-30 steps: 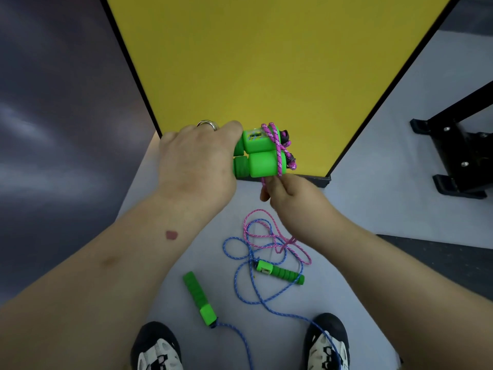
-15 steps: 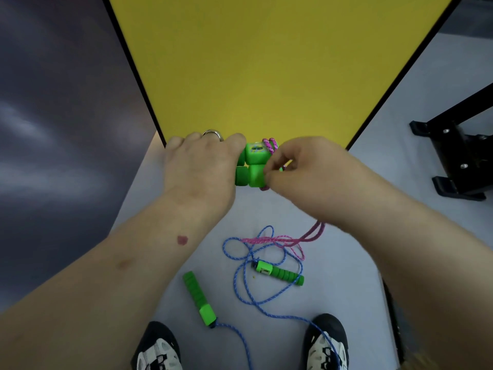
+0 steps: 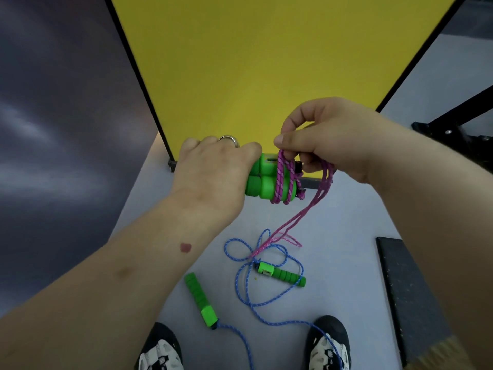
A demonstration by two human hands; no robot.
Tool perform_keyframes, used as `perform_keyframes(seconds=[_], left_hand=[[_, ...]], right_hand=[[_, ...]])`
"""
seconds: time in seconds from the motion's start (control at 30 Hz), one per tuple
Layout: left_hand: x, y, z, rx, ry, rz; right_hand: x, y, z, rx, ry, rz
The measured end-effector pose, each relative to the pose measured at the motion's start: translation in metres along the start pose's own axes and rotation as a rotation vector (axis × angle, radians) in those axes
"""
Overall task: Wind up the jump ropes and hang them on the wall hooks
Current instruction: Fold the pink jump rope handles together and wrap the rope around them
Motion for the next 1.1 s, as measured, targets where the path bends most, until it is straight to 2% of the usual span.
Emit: perform_keyframes(seconds=[0.1,0.2,0.37,0.5,0.6,0.67,0.8,0.9,1.1], left_hand=[[0.0,-0.006,-0.004,0.002,0.026,-0.023],[0.0,-0.009,-0.007,-0.01,0.048,-0.032],[0.0,-0.011,-0.006,-0.038,0.062,-0.04],[0.001,-0.016,-0.004,-0.076,0.049,-0.068],[0.003,-0.019,0.0,-0.1,0.009,-0.083],[0.004,-0.021,0.003,-0.104,-0.014,-0.093],[0.006,-0.017,0.01,-0.071,-0.063,-0.092],[0.005,-0.012,0.012,-0.047,-0.095,-0.081],[0.008,-0.002,0.016,-0.024,-0.125,-0.057]], right_hand=[[0.01,-0.01,0.0,-0.13,-0.081,-0.045],[0.02,-0.009,-0.009,-0.14,-0.078,-0.045],[0.024,0.006,-0.027,-0.055,-0.059,0.036],[0.019,0.017,-0.047,0.094,0.06,0.083],[0.006,0.02,-0.058,-0.197,0.077,0.114],[-0.003,0.031,-0.069,-0.231,0.131,0.128],[-0.016,0.062,-0.089,-0.188,0.201,0.111],[-0.035,0.07,-0.087,-0.109,0.209,-0.005],[-0.058,0.081,-0.058,-0.195,0.117,-0.047]])
Point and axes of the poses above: each hand's wrist, its own x-axis towards the middle knuckle, its own y-axis out of the palm, z = x × y, the point moved 7 cm from there along x, towards the middle knuckle, and after that the axes turned 13 degrees about -y, right-handed, at the moved point
